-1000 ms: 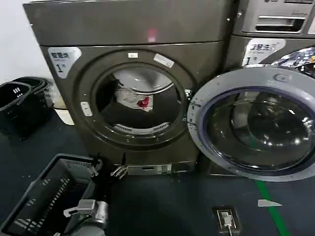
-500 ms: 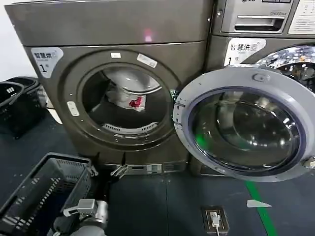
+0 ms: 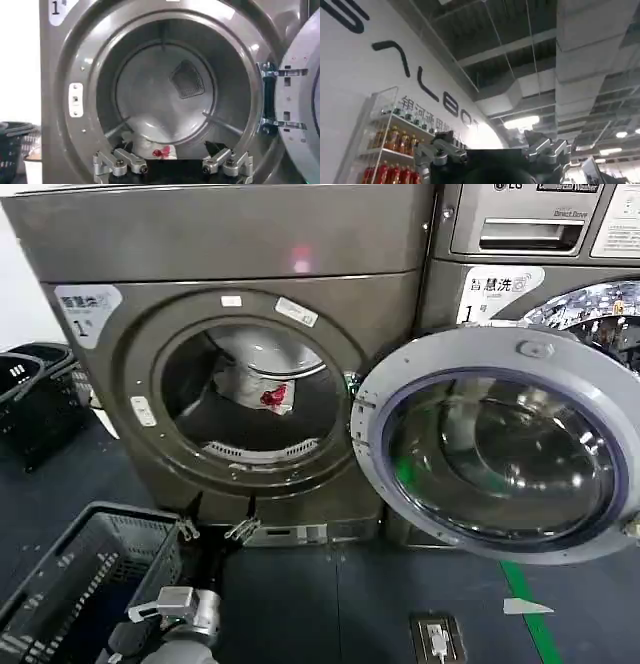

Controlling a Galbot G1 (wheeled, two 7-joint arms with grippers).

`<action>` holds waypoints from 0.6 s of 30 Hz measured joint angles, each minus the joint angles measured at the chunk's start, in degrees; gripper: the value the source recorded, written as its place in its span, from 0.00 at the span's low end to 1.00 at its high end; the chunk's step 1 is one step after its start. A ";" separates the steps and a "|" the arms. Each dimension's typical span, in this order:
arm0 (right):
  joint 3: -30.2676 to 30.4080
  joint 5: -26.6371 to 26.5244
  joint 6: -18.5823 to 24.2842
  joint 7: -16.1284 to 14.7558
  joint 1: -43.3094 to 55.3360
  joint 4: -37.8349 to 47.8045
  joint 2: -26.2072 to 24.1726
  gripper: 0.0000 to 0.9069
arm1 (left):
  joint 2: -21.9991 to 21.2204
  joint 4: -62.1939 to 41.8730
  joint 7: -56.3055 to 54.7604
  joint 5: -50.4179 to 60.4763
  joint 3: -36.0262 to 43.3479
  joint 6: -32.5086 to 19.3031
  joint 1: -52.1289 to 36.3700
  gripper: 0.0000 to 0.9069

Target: Grasp the clothes from the dryer.

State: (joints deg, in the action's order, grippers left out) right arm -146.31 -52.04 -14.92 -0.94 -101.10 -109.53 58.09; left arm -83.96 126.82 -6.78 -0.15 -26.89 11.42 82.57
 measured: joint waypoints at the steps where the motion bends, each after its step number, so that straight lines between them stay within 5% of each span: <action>1: -0.09 -0.02 0.13 -0.06 -0.03 0.02 0.02 1.00 | -0.02 0.00 0.05 0.02 -0.04 0.00 -0.17 1.00; 18: -2.36 0.48 0.80 -0.07 -1.05 2.60 -0.24 1.00 | 0.45 -0.98 1.01 0.31 0.42 0.25 -1.44 1.00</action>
State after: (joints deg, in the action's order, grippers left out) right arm -148.68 -51.55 -14.12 -1.01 -102.15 -106.93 57.84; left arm -83.52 125.84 -5.76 0.16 -26.47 11.68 81.13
